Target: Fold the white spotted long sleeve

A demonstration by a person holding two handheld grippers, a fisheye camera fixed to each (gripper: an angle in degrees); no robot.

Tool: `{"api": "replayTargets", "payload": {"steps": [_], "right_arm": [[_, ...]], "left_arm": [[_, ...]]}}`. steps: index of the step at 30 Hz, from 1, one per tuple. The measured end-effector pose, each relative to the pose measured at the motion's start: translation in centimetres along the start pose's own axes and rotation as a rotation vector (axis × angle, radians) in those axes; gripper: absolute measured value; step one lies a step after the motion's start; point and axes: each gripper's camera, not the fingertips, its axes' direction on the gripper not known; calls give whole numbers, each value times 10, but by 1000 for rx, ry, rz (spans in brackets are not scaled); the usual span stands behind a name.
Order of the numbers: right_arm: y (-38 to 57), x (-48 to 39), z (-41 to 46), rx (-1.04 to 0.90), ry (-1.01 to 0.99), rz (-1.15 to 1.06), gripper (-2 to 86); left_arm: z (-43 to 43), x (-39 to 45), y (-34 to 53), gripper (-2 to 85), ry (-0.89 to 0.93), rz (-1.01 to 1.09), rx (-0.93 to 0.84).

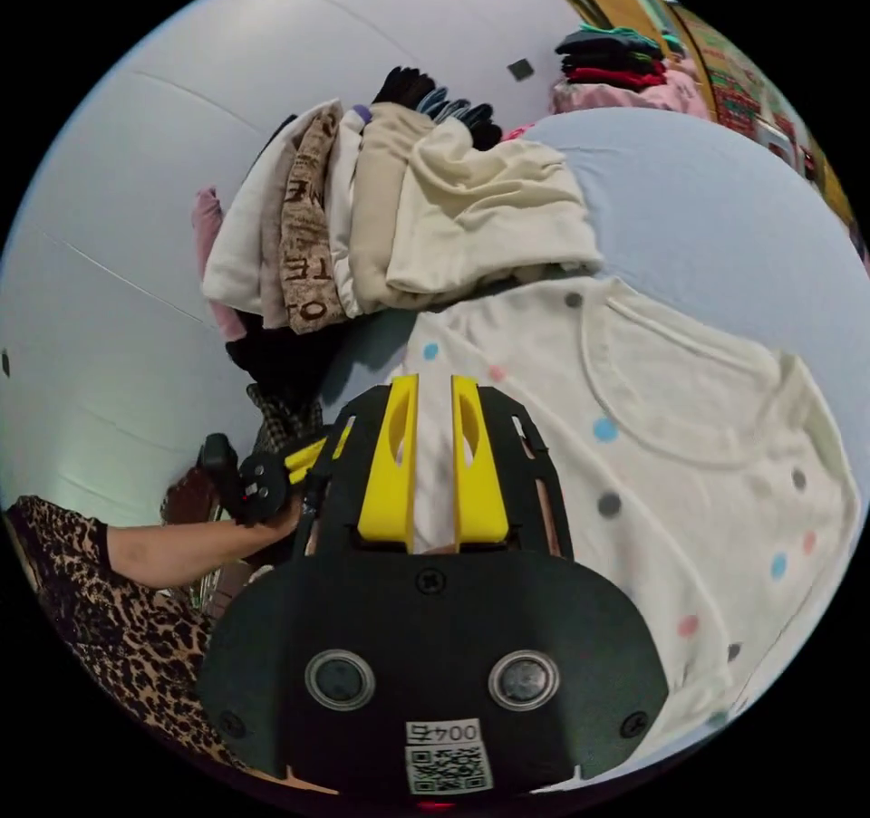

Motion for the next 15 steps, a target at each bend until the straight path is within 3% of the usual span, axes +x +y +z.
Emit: {"api": "replayTargets", "payload": {"steps": [8, 13, 15], "right_arm": [[-54, -4, 57, -111, 23, -75, 97], [-50, -6, 72, -189, 53, -88, 41], [-44, -10, 66, -129, 168, -114, 12]], "left_arm": [[6, -8, -3, 34, 26, -13, 0], [9, -12, -5, 34, 27, -14, 0], [11, -14, -7, 34, 32, -17, -1]]}}
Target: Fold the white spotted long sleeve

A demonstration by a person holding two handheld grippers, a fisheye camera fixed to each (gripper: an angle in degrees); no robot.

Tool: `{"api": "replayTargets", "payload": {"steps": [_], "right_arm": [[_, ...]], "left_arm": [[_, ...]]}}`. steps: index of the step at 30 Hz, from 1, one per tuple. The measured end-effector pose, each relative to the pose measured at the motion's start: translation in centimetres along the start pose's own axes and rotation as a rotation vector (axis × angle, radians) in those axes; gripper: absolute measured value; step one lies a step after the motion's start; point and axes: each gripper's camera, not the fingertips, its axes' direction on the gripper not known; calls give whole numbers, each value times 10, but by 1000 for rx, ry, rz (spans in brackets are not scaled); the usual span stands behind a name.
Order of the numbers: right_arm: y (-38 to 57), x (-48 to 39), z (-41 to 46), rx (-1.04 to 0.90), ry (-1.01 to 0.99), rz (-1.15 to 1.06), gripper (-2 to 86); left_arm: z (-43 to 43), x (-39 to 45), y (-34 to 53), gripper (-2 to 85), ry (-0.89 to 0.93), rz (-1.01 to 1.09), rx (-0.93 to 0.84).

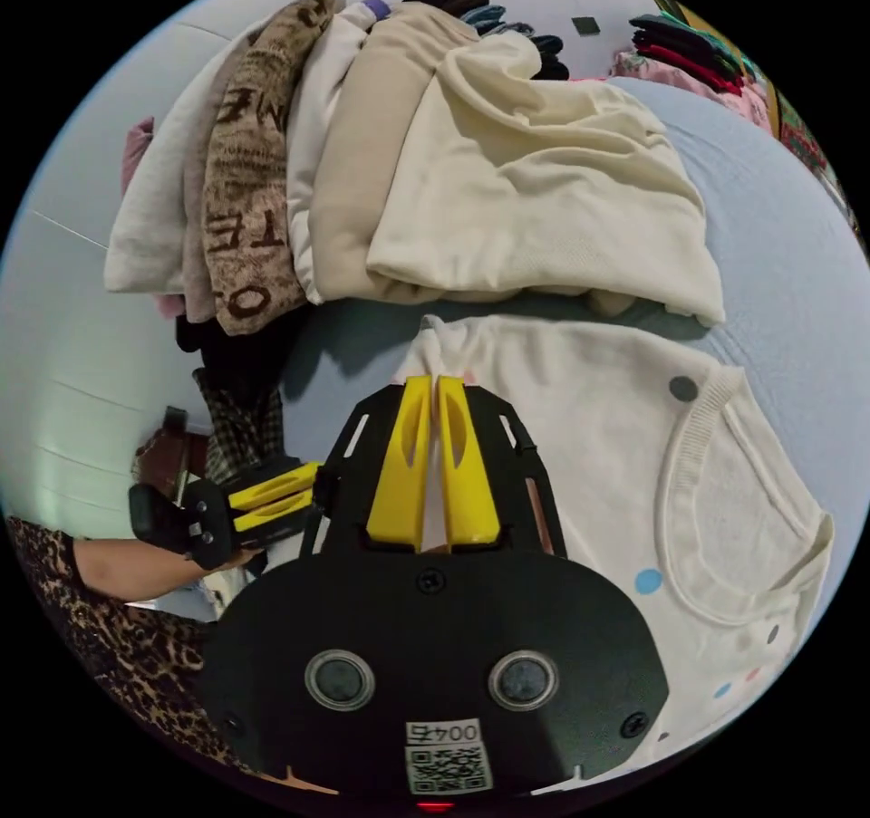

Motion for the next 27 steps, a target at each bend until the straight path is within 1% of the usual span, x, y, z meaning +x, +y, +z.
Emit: {"api": "replayTargets", "payload": {"steps": [2, 3, 5, 7, 9, 11, 13, 15, 16, 18, 19, 21, 23, 24, 27], "right_arm": [[6, 6, -16, 110, 86, 78, 5], [9, 14, -19, 121, 74, 123, 5], [15, 19, -13, 69, 86, 126, 9], [22, 25, -14, 42, 37, 124, 21], [46, 37, -45, 168, -47, 177, 56], [74, 48, -74, 234, -62, 234, 81], [113, 59, -103, 305, -38, 298, 83], [178, 73, -136, 379, 2, 452, 81], [195, 76, -143, 399, 5, 496, 80], [265, 87, -163, 465, 19, 683, 77], [282, 90, -167, 479, 22, 734, 77], [345, 101, -175, 524, 7, 934, 79], [382, 109, -178, 555, -17, 1054, 83], [399, 112, -180, 579, -30, 1104, 86], [416, 120, -179, 565, -50, 1130, 94]], "left_arm": [[1, -3, -1, 34, 8, -5, -1], [3, -5, -2, 34, 16, -9, -1], [4, -7, -4, 34, 22, -15, -3], [6, -8, -5, 34, 20, -14, -3], [7, -10, -7, 35, 21, -14, -4], [9, -12, -9, 35, 18, -14, -4], [10, -13, -10, 35, 15, -11, -5], [13, -15, -13, 35, 13, -11, -6], [13, -15, -14, 35, 12, -11, -7], [15, -17, -16, 35, 8, -9, -7], [16, -18, -17, 35, 8, -9, -8], [18, -21, -19, 35, 10, -10, -8], [20, -22, -21, 35, 7, -9, -8], [21, -24, -23, 35, 4, -8, -8], [24, -27, -26, 35, -4, -4, -9]]}}
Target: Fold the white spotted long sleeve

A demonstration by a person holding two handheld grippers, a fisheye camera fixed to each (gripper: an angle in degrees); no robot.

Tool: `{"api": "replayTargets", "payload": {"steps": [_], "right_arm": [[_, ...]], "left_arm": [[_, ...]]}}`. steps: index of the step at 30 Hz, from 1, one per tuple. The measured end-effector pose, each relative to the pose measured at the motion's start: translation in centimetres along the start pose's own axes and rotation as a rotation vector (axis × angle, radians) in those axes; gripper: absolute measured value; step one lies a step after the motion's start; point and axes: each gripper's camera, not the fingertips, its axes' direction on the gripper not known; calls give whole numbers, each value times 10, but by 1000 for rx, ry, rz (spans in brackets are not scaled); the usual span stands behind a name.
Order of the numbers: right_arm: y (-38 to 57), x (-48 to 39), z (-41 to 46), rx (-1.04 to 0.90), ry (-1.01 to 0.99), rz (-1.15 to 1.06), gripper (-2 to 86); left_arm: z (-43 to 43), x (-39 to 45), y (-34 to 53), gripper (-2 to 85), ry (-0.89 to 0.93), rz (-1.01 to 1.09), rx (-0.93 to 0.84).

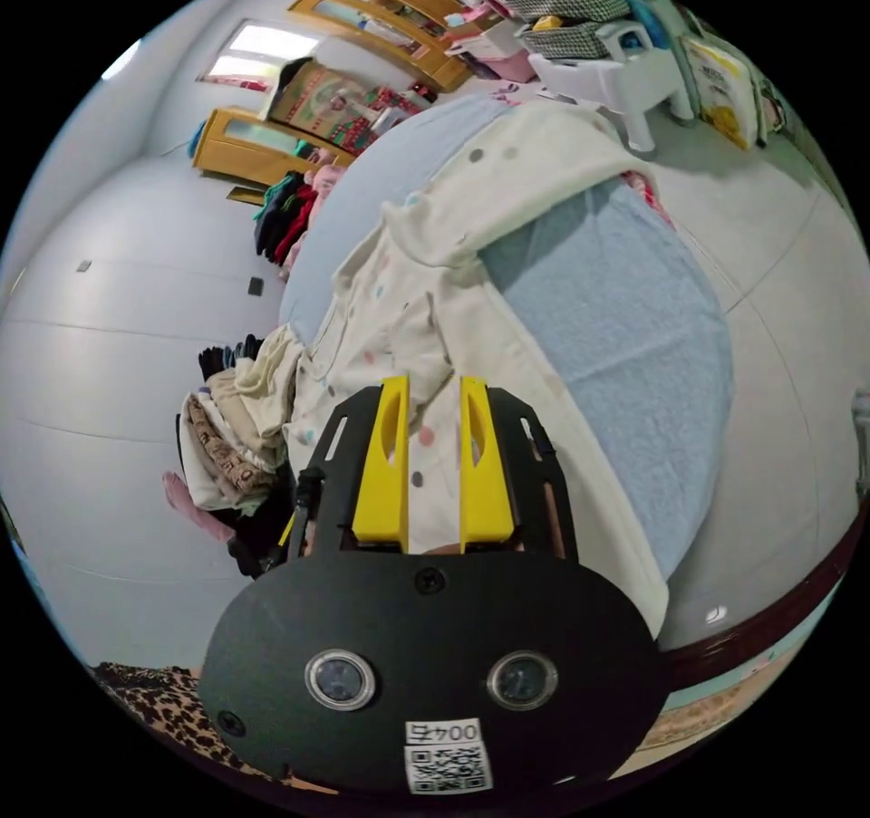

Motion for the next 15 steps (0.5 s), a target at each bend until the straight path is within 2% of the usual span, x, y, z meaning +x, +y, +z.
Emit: {"api": "replayTargets", "payload": {"steps": [5, 8, 10, 12, 15], "right_arm": [[-6, 2, 14, -67, -5, -20, 96], [-8, 3, 18, -68, 32, 1, 60], [-9, -14, 10, -55, 92, -66, 34], [3, -48, -18, 79, 153, -299, 11], [8, -38, -15, 4, 186, -296, 12]], "left_arm": [[5, -6, -6, 34, -12, 4, 1], [8, -13, -10, 33, -9, 1, 1], [10, -20, -14, 31, 4, -10, -1], [7, -37, -22, 28, 63, -57, -28], [3, -56, -23, 24, 123, -115, -21]]}}
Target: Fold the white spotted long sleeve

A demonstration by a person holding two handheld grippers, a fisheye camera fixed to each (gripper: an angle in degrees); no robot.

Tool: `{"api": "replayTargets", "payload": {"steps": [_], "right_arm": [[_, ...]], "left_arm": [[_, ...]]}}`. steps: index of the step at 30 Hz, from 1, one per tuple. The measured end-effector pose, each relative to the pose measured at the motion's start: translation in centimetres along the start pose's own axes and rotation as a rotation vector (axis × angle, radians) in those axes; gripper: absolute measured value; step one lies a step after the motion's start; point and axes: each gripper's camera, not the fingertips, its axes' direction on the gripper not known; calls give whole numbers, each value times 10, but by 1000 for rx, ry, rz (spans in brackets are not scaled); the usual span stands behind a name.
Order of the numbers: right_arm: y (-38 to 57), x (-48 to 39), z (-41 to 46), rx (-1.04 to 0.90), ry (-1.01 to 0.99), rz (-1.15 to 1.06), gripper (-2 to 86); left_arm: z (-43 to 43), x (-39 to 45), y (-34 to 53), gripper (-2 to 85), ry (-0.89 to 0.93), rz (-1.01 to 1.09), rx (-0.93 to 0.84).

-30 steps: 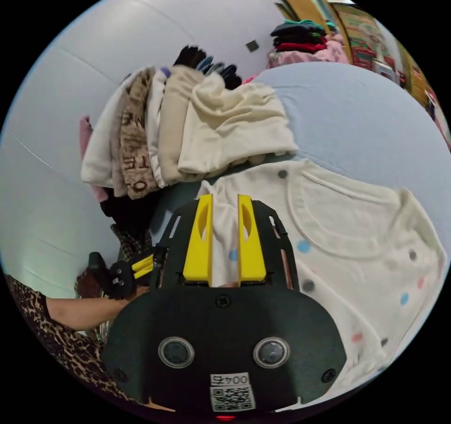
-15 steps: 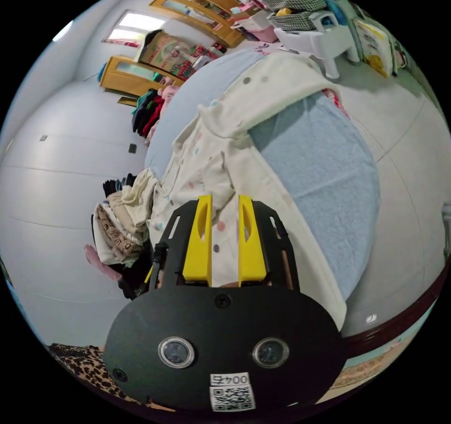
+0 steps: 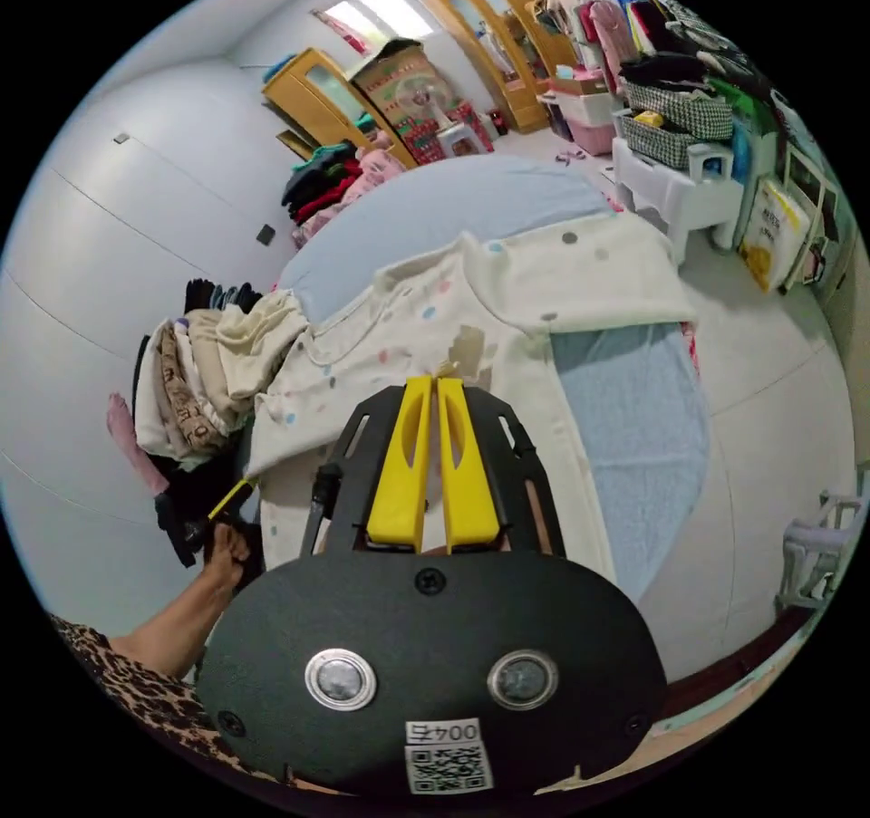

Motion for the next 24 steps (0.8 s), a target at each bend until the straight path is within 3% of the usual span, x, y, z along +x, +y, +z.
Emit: {"api": "replayTargets", "payload": {"steps": [2, 7, 13, 18, 24], "right_arm": [[6, 15, 16, -124, 43, 57, 22], [34, 20, -3, -51, 85, 22, 62], [58, -6, -2, -64, 82, -170, 79], [73, -19, 15, -116, 70, -212, 82], [85, -24, 26, -154, 119, -253, 78]], "left_arm": [[3, -6, -1, 22, 10, -9, -31], [-4, -27, -12, 14, 8, -29, -129], [-40, -44, -62, 18, 45, -71, 43], [20, -56, -126, 54, 85, -190, -115], [59, -70, -138, 89, 113, -344, -178]]}}
